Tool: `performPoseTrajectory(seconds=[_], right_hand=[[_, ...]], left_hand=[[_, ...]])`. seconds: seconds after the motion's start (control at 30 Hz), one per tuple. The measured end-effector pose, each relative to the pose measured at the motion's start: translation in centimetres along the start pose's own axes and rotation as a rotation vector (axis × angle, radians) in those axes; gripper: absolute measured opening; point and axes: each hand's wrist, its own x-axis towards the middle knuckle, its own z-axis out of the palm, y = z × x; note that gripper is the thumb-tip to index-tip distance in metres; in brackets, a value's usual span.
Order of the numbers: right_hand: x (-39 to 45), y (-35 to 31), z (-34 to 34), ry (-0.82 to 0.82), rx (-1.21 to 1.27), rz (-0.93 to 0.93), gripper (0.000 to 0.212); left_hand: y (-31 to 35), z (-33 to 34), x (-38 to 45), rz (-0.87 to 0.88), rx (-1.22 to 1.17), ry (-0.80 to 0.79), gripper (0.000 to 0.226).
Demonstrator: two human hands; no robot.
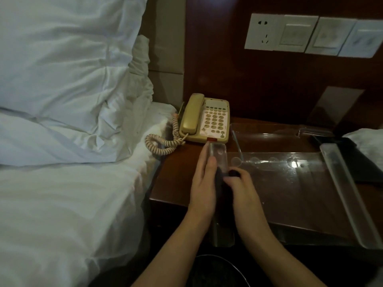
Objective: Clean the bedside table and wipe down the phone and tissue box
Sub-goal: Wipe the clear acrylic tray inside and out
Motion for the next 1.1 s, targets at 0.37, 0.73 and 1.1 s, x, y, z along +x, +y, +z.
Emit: performPoseTrajectory(seconds=[0.37,0.73,1.1], right_hand=[[0.7,0.1,-0.3,0.112,-0.027,-0.234,0.032],[2.0,-0.2,-0.7,0.195,-0.131,-0.198,0.014],[6.2,-1.9,0.3,0.307,-0.227,-0.318,0.03]], left_hand=[[0.0,-0.3,-0.1,-0.064,-0.115,-0.059,0.042],[-0.3,-0.2,0.0,-0.122,-0.19,-0.075,0.037],[-0.4,-0.2,0.1,-0.125,-0.168,-0.093,0.035]])
